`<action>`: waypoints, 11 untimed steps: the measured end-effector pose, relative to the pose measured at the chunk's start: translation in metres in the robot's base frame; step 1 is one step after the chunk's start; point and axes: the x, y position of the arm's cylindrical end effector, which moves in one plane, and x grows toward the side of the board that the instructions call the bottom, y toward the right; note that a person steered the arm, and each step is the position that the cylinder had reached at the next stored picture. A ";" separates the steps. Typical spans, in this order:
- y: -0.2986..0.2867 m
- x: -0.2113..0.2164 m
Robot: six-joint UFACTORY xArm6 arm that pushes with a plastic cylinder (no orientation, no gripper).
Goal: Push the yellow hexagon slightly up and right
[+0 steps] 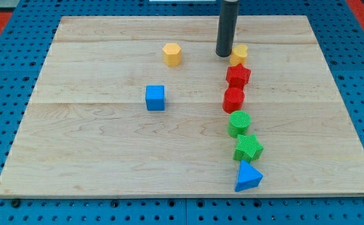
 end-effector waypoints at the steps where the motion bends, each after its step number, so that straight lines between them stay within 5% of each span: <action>1: -0.042 0.040; 3: -0.128 0.060; 6: -0.087 -0.028; 7: -0.073 -0.028; 8: -0.120 0.017; 11: 0.001 -0.035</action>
